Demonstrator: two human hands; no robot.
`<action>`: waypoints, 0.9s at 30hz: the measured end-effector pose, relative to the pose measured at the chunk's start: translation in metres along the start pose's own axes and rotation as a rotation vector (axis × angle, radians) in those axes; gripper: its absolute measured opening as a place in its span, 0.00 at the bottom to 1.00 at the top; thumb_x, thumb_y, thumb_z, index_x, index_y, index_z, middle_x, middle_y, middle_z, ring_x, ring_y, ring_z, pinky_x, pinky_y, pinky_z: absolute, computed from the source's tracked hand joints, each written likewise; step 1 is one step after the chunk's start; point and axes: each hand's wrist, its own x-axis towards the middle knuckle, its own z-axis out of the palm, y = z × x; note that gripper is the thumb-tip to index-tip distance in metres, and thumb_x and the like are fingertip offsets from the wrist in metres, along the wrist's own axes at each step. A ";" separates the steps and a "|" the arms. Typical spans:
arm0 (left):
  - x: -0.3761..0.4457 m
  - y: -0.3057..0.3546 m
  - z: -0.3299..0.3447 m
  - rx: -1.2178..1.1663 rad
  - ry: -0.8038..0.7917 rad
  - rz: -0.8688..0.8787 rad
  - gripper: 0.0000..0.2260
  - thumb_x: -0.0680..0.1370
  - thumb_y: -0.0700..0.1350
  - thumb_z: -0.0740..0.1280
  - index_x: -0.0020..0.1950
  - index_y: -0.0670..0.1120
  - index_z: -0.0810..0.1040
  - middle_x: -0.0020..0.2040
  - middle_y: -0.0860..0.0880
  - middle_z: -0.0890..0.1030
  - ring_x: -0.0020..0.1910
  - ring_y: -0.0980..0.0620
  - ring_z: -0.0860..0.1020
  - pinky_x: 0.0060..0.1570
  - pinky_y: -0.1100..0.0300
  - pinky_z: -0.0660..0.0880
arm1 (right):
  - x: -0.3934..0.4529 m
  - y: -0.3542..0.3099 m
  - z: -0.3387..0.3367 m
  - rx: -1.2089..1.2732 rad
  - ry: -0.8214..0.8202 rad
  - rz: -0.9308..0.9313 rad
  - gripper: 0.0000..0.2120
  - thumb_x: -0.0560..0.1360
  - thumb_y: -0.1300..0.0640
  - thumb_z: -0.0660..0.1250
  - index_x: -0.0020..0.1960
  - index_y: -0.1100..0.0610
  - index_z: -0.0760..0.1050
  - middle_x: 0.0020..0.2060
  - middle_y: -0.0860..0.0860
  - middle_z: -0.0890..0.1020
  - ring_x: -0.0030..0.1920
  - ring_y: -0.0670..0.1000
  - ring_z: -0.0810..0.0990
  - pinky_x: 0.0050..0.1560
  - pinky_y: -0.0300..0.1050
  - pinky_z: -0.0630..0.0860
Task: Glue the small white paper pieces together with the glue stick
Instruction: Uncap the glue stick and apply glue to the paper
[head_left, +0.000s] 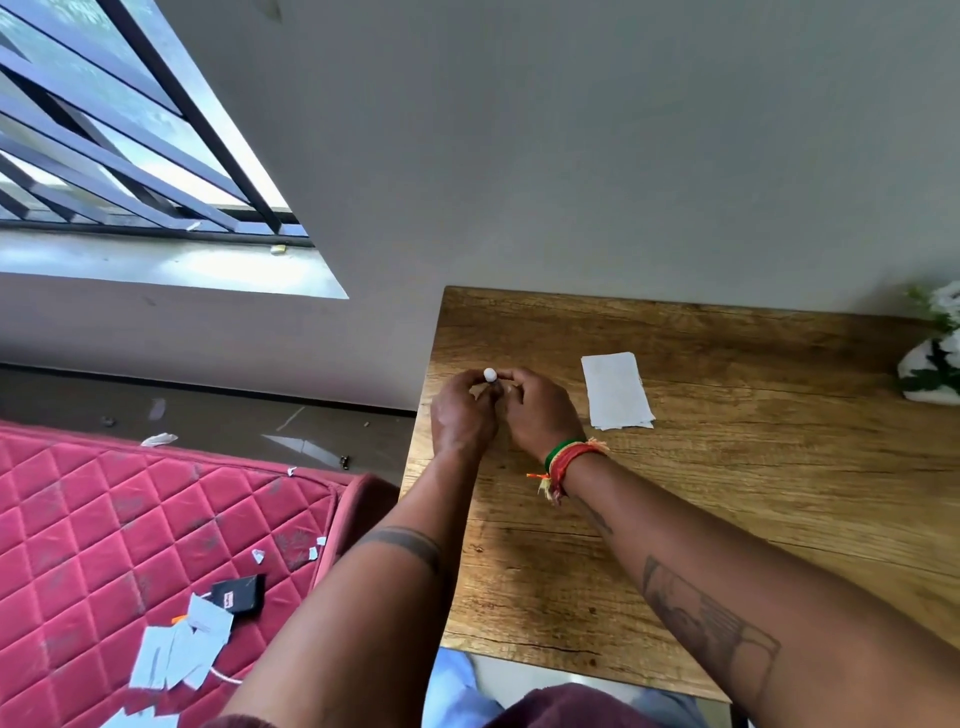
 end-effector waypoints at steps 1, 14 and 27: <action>-0.001 0.003 -0.001 -0.003 0.001 0.007 0.14 0.82 0.50 0.69 0.67 0.52 0.82 0.63 0.49 0.85 0.61 0.48 0.82 0.50 0.63 0.71 | 0.000 0.000 -0.002 0.013 0.009 -0.014 0.16 0.82 0.57 0.60 0.66 0.47 0.78 0.60 0.51 0.84 0.57 0.53 0.82 0.53 0.45 0.79; -0.023 0.089 -0.016 -0.137 -0.018 0.219 0.12 0.80 0.55 0.71 0.58 0.50 0.87 0.51 0.53 0.88 0.49 0.54 0.83 0.41 0.62 0.71 | 0.005 -0.015 -0.088 0.172 -0.037 0.027 0.10 0.81 0.56 0.64 0.56 0.53 0.83 0.41 0.49 0.83 0.43 0.54 0.82 0.43 0.45 0.74; -0.044 0.114 -0.001 -0.158 -0.049 0.289 0.10 0.81 0.51 0.71 0.55 0.48 0.88 0.44 0.54 0.85 0.43 0.56 0.80 0.35 0.64 0.68 | -0.011 -0.001 -0.118 0.294 0.006 0.012 0.08 0.77 0.54 0.71 0.56 0.54 0.80 0.47 0.53 0.84 0.43 0.54 0.82 0.44 0.57 0.82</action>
